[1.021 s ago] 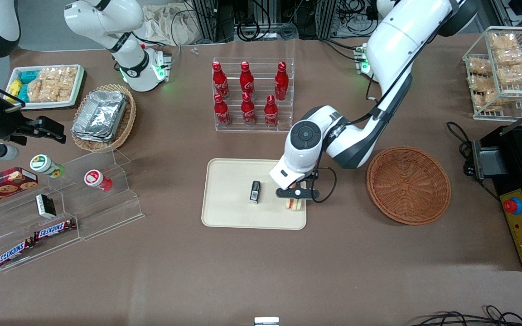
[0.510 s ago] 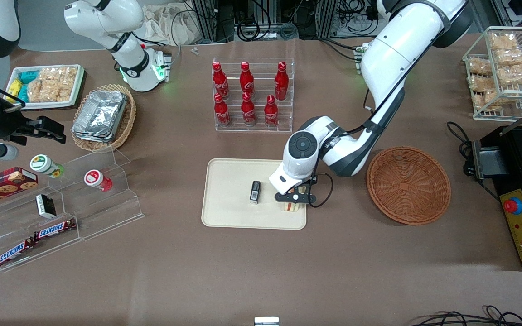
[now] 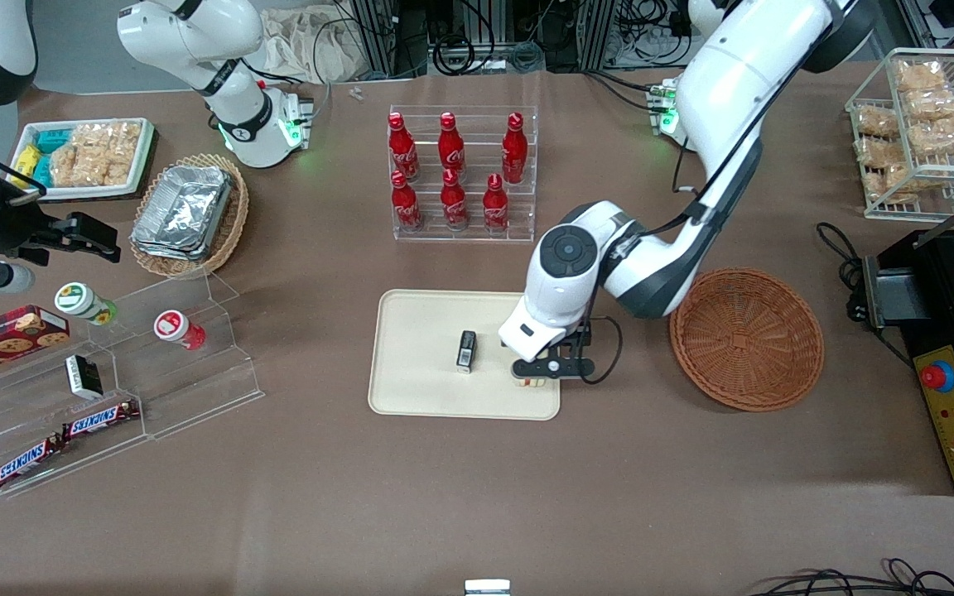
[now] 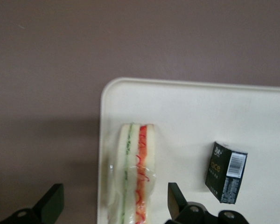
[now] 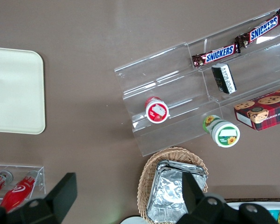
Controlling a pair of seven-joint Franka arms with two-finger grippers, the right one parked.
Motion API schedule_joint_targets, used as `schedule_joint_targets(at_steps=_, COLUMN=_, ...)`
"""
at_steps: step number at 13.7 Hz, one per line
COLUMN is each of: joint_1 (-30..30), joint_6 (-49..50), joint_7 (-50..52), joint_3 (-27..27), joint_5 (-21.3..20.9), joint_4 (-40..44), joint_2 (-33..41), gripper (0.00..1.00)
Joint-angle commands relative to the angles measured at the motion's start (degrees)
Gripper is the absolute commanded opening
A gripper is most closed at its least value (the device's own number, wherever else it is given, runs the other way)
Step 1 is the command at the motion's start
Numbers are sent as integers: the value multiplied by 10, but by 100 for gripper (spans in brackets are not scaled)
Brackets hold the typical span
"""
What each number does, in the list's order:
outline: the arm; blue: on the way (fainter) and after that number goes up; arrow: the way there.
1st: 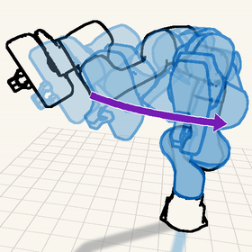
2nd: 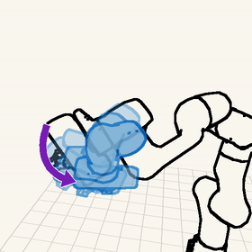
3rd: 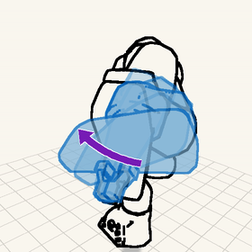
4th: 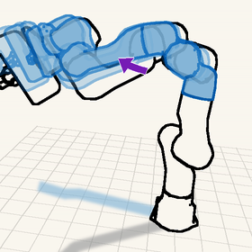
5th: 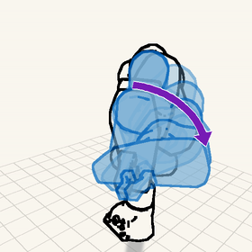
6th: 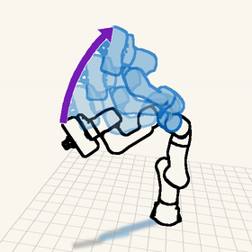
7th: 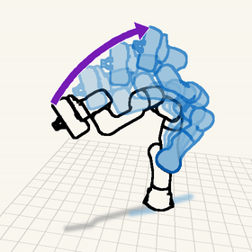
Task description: Place sandwich from basket to tray
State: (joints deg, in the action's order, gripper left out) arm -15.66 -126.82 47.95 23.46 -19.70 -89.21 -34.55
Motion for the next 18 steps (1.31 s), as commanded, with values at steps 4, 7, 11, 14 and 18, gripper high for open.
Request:
schedule_joint_targets(at_steps=4, joint_1=61, joint_6=129, joint_7=-16, joint_3=4, joint_5=20, joint_4=59, joint_2=66, gripper=100)
schedule_joint_targets(at_steps=7, joint_1=101, joint_6=174, joint_7=-109, joint_3=3, joint_5=107, joint_4=76, joint_2=105, gripper=100)
schedule_joint_targets(at_steps=11, joint_1=167, joint_6=291, joint_7=-214, joint_3=3, joint_5=158, joint_4=73, joint_2=173, gripper=100)
schedule_joint_targets(at_steps=14, joint_1=184, joint_6=357, joint_7=-269, joint_3=-17, joint_5=166, joint_4=69, joint_2=221, gripper=100)
schedule_joint_targets(at_steps=18, joint_1=181, joint_6=403, joint_7=-291, joint_3=-54, joint_5=167, joint_4=60, joint_2=278, gripper=100)
